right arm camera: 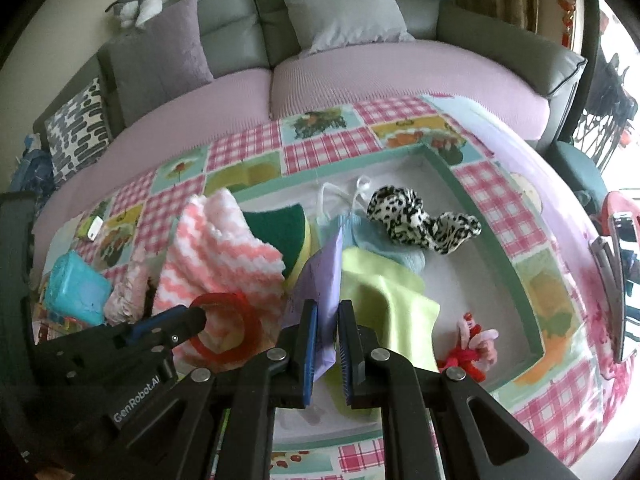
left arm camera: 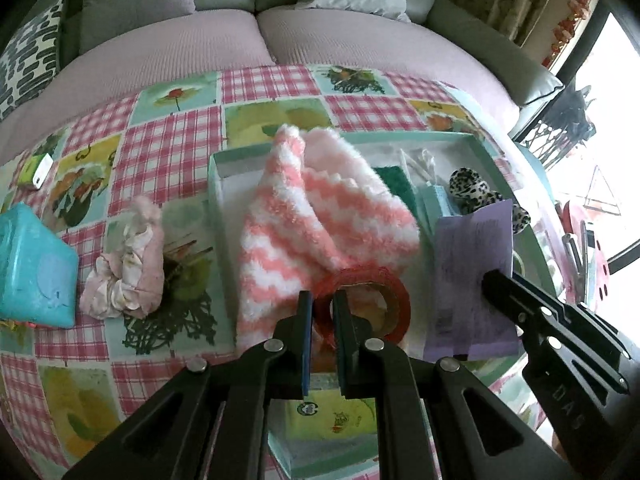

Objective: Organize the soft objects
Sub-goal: 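Carry the red ring in the left tool and purple pack in the right tool over the tray, then open the right tool to drop the purple pack while the left tool releases the red ring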

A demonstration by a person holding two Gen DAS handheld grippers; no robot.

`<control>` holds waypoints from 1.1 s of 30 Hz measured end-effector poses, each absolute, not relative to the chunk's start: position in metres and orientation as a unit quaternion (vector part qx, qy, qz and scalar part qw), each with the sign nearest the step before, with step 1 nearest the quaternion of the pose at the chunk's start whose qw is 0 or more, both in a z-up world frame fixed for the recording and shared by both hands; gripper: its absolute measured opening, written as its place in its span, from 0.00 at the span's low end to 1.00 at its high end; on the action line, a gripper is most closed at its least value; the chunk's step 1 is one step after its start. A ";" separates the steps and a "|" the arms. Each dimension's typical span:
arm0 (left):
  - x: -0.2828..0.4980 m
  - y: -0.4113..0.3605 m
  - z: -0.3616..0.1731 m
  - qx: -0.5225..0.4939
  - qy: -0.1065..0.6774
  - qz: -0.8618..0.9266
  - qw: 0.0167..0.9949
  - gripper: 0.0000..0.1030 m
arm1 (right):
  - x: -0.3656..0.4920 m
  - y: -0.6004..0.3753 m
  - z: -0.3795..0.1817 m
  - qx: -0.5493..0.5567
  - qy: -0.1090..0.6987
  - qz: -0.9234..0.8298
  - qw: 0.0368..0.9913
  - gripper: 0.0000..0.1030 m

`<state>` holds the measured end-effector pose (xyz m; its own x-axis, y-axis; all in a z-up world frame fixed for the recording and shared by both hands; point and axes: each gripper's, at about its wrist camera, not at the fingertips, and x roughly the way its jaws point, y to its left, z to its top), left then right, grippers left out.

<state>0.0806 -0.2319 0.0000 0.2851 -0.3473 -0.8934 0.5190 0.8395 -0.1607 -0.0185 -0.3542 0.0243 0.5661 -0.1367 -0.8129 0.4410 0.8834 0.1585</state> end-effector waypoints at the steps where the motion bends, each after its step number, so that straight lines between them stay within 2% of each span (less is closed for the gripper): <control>1: 0.082 -0.233 -0.002 0.084 0.535 -0.269 0.796 0.10 | -0.017 -0.354 0.021 0.175 0.440 -0.166 0.865 0.11; 14: 0.083 -0.225 0.008 0.062 0.547 -0.275 0.788 0.12 | -0.018 -0.355 0.023 0.176 0.442 -0.172 0.863 0.12; 16: 0.082 -0.221 0.014 0.058 0.544 -0.275 0.791 0.15 | -0.019 -0.355 0.027 0.175 0.440 -0.173 0.863 0.20; 17: 0.082 -0.219 0.018 0.055 0.539 -0.275 0.794 0.23 | -0.020 -0.355 0.028 0.174 0.440 -0.174 0.864 0.25; 18: 0.082 -0.215 0.024 0.051 0.533 -0.274 0.799 0.32 | -0.021 -0.354 0.030 0.173 0.439 -0.175 0.864 0.34; 20: 0.083 -0.211 0.031 0.048 0.524 -0.269 0.806 0.39 | -0.022 -0.353 0.034 0.169 0.435 -0.178 0.866 0.38; 24: 0.087 -0.198 0.039 0.045 0.518 -0.247 0.817 0.42 | -0.024 -0.350 0.041 0.163 0.427 -0.177 0.871 0.38; 27: 0.092 -0.189 0.038 0.044 0.522 -0.226 0.821 0.52 | -0.023 -0.346 0.043 0.157 0.428 -0.173 0.873 0.47; 33: 0.102 -0.171 0.030 0.047 0.536 -0.184 0.823 0.58 | -0.019 -0.339 0.041 0.148 0.435 -0.162 0.873 0.64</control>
